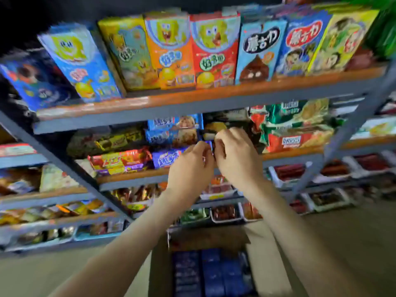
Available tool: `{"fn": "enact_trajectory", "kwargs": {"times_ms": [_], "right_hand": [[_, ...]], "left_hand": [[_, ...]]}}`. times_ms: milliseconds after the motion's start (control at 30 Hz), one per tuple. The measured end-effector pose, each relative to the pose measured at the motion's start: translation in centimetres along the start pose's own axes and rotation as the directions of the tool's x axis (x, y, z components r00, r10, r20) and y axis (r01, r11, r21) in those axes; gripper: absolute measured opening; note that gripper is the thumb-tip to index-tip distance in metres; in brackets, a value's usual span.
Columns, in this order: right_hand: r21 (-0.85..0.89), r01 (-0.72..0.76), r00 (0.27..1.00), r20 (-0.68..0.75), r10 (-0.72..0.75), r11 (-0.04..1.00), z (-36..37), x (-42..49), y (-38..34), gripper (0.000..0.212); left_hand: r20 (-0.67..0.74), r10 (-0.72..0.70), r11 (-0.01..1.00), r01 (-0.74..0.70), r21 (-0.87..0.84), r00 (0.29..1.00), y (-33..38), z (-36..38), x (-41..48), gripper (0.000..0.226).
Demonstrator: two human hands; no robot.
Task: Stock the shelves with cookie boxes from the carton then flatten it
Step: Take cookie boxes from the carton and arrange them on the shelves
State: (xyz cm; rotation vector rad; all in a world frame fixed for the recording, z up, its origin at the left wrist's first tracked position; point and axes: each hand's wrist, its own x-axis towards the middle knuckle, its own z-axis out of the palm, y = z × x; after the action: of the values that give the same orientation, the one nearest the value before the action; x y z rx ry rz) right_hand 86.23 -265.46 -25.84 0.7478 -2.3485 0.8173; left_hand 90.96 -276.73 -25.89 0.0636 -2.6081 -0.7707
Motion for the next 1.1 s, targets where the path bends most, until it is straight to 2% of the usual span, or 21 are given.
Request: {"fn": "enact_trajectory", "kwargs": {"times_ms": [133,267,333,400,500,733,867,933,1033,1100], "right_hand": [[0.013,-0.166,0.974,0.16,0.162,0.986,8.0,-8.9,4.0,0.022],[-0.039,-0.319,0.887,0.341,0.312,0.947,16.4,-21.1,8.2,0.017],[-0.089,-0.404,0.804,0.439,0.4,0.91,20.0,-27.3,9.9,0.009],[-0.16,-0.459,0.715,0.517,0.47,0.874,23.5,-33.0,11.3,0.008],[-0.203,-0.467,0.665,0.561,0.493,0.861,29.0,-40.1,13.1,0.014],[-0.233,-0.523,0.508,0.687,0.519,0.82,39.7,-51.2,17.0,0.009],[-0.282,-0.656,0.315,0.741,0.594,0.7,43.9,-54.9,19.8,0.034],[-0.289,-0.702,0.258,0.749,0.611,0.651,45.3,-55.8,21.0,0.045],[-0.28,-0.745,0.238,0.737,0.632,0.606,46.6,-55.8,22.3,0.058],[-0.258,-0.766,0.25,0.724,0.643,0.589,47.0,-55.2,23.0,0.064]], "left_hand": [[0.248,-0.187,0.982,0.171,0.085,0.951,-7.4,8.5,-6.8,0.017],[0.502,-0.35,0.937,0.288,0.2,0.791,-14.8,17.5,-15.4,0.027],[0.569,-0.437,0.899,0.355,0.256,0.697,-17.9,21.6,-19.7,0.022],[0.627,-0.457,0.889,0.356,0.289,0.631,-20.6,25.5,-23.6,0.022],[0.654,-0.499,0.864,0.389,0.321,0.569,-24.4,30.9,-27.9,0.026],[0.65,-0.546,0.83,0.448,0.333,0.528,-32.4,41.8,-34.5,0.022],[0.675,-0.58,0.799,0.479,0.363,0.457,-36.3,46.5,-36.8,0.025],[0.696,-0.576,0.801,0.467,0.375,0.43,-37.8,48.4,-37.3,0.037],[0.693,-0.544,0.828,0.436,0.352,0.474,-40.1,50.3,-37.0,0.054],[0.704,-0.492,0.865,0.383,0.325,0.513,-41.8,50.8,-36.4,0.058]]}}
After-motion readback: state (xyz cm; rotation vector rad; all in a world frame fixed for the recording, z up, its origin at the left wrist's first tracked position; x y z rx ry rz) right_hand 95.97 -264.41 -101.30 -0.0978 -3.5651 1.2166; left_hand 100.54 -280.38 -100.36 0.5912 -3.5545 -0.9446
